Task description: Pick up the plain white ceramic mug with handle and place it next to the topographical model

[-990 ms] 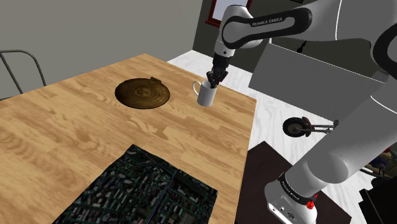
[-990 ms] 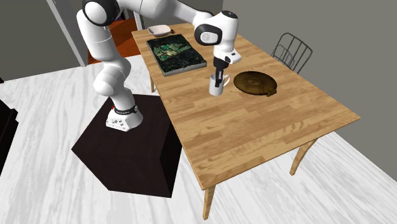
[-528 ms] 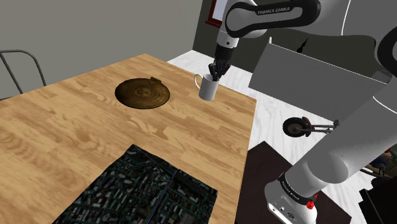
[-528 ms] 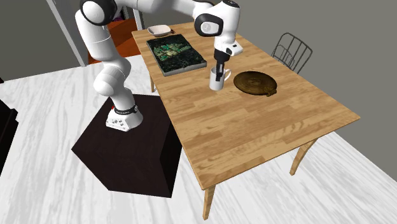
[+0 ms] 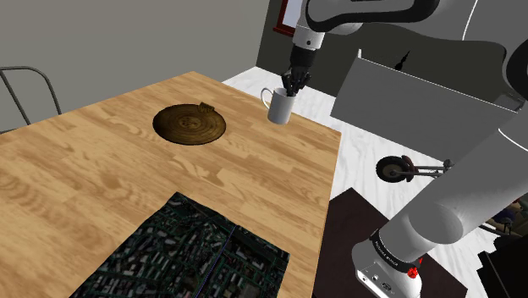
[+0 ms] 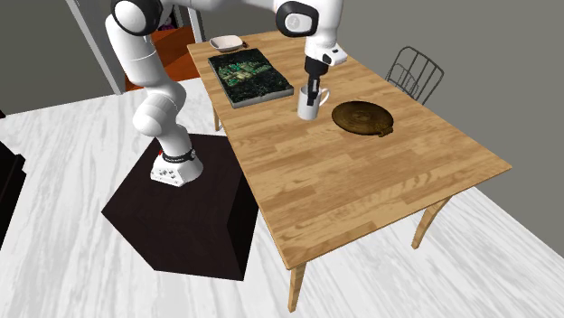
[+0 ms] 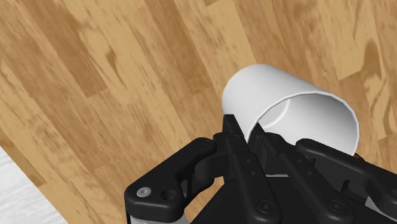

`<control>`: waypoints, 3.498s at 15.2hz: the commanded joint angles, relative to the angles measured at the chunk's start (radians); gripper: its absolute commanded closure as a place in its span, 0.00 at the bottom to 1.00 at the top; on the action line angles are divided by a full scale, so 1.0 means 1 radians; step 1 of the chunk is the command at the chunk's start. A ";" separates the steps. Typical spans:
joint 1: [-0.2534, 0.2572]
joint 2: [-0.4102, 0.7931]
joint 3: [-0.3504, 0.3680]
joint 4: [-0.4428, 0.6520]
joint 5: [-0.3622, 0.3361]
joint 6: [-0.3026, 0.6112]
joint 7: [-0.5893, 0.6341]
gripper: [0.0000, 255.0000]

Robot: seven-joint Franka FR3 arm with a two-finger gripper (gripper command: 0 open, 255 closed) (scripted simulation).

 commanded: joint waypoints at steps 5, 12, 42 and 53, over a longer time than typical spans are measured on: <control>0.011 -0.005 0.013 0.050 0.003 -0.055 0.025 1.00; 0.090 0.005 0.102 0.062 0.017 -0.052 0.190 1.00; 0.645 0.689 0.339 0.979 -0.228 -0.302 0.897 1.00; 0.680 0.749 0.333 0.952 -0.246 -0.216 0.930 1.00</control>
